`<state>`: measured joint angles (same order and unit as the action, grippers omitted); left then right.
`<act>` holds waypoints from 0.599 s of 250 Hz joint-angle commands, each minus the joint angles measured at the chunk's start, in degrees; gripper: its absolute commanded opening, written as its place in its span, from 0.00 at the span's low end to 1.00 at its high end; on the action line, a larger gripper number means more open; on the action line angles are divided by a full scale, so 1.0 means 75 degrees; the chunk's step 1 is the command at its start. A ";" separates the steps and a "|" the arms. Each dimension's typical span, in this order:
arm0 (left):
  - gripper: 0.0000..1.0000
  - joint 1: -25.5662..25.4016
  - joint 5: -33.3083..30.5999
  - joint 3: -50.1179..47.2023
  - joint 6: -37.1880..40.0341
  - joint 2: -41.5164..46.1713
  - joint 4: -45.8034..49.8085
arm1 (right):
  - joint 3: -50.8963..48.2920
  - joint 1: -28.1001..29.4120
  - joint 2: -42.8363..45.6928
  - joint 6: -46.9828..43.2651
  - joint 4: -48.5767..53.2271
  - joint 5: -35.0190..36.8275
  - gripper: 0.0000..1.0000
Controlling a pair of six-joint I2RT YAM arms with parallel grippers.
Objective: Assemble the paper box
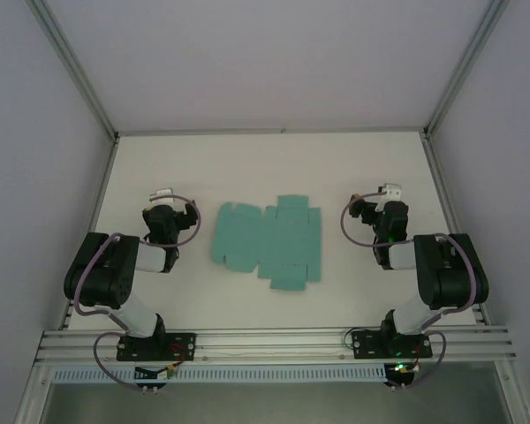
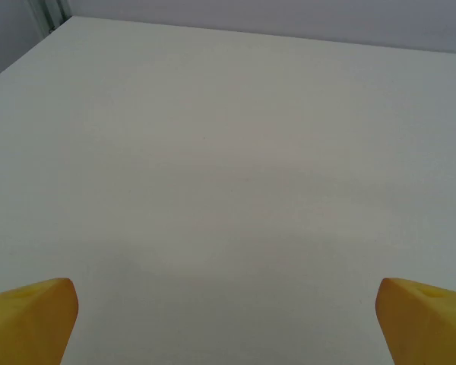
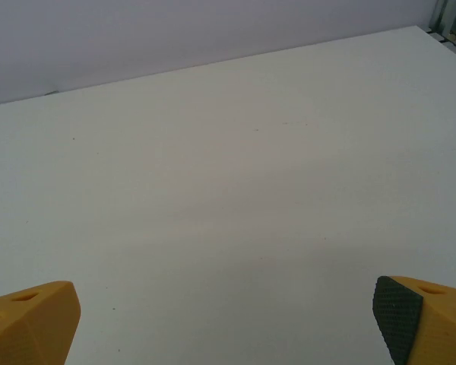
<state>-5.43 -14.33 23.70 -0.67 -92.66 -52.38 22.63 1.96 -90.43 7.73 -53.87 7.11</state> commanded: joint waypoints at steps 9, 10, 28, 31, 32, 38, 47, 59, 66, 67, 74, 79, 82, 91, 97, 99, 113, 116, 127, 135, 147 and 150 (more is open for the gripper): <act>1.00 0.0128 0.0133 -0.0119 -0.0146 0.0238 0.0145 | -0.0086 0.0068 0.0176 0.0165 0.0045 0.0153 1.00; 1.00 0.0127 0.0131 -0.0122 -0.0152 0.0238 0.0142 | -0.0087 0.0068 0.0175 0.0165 0.0045 0.0153 1.00; 1.00 0.0130 0.0134 -0.0119 -0.0157 0.0237 0.0140 | -0.0090 0.0064 0.0181 0.0174 0.0040 0.0153 1.00; 1.00 0.0127 0.0131 -0.0114 -0.0147 0.0238 0.0148 | -0.0090 0.0067 0.0186 0.0168 0.0045 0.0154 1.00; 1.00 0.0127 0.0130 -0.0114 -0.0146 0.0238 0.0150 | -0.0089 0.0067 0.0186 0.0166 0.0045 0.0154 1.00; 1.00 0.0127 0.0123 -0.0108 -0.0146 0.0227 0.0152 | -0.0079 0.0067 0.0187 0.0166 0.0045 0.0156 1.00; 1.00 0.0126 0.0123 -0.0102 -0.0147 0.0237 0.0156 | -0.0084 0.0066 0.0176 0.0167 0.0045 0.0153 1.00; 1.00 0.0132 0.0126 -0.0102 -0.0141 0.0224 0.0164 | -0.0066 0.0061 0.0184 0.0176 0.0069 0.0153 1.00; 1.00 0.0127 0.0129 -0.0096 -0.0149 0.0226 0.0165 | -0.0067 0.0066 0.0184 0.0180 0.0069 0.0153 1.00; 1.00 0.0127 0.0129 -0.0099 -0.0153 0.0226 0.0164 | -0.0072 0.0067 0.0185 0.0172 0.0069 0.0153 1.00; 1.00 0.0127 0.0128 -0.0099 -0.0151 0.0236 0.0175 | -0.0068 0.0067 0.0176 0.0182 0.0078 0.0153 1.00; 1.00 0.0125 0.0120 -0.0094 -0.0156 0.0238 0.0172 | -0.0072 0.0067 0.0185 0.0180 0.0081 0.0153 1.00; 1.00 0.0128 0.0118 -0.0101 -0.0157 0.0255 0.0175 | -0.0076 0.0067 0.0181 0.0186 0.0081 0.0147 1.00; 1.00 0.0121 0.0135 -0.0098 -0.0148 0.0238 0.0175 | -0.0076 0.0063 0.0185 0.0184 0.0089 0.0141 1.00; 1.00 0.0129 0.0123 -0.0092 -0.0157 0.0238 0.0175 | -0.0054 0.0057 0.0178 0.0192 0.0103 0.0124 1.00; 1.00 0.0127 0.0128 -0.0094 -0.0151 0.0238 0.0181 | -0.0053 0.0056 0.0185 0.0195 0.0110 0.0119 1.00; 1.00 0.0127 0.0128 -0.0112 -0.0154 0.0233 0.0164 | -0.0061 0.0053 0.0185 0.0192 0.0104 0.0105 1.00; 1.00 0.0127 0.0135 -0.0105 -0.0157 0.0246 0.0164 | -0.0060 0.0055 0.0181 0.0189 0.0104 0.0106 1.00; 1.00 0.0127 0.0132 -0.0121 -0.0151 0.0250 0.0153 | -0.0066 0.0054 0.0191 0.0190 0.0084 0.0106 1.00; 1.00 0.0127 0.0162 -0.0108 -0.0155 0.0254 0.0155 | -0.0076 0.0055 0.0197 0.0192 0.0081 0.0086 1.00; 1.00 0.0130 0.0175 -0.0074 -0.0149 0.0295 0.0267 | -0.0059 0.0056 0.0197 0.0162 0.0112 0.0026 1.00; 1.00 0.0137 0.0179 -0.0075 -0.0153 0.0301 0.0269 | -0.0048 0.0044 0.0205 0.0163 0.0131 0.0014 1.00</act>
<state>-5.10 -13.93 23.70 -0.89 -92.47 -51.05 22.52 2.07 -90.24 8.38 -52.86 7.66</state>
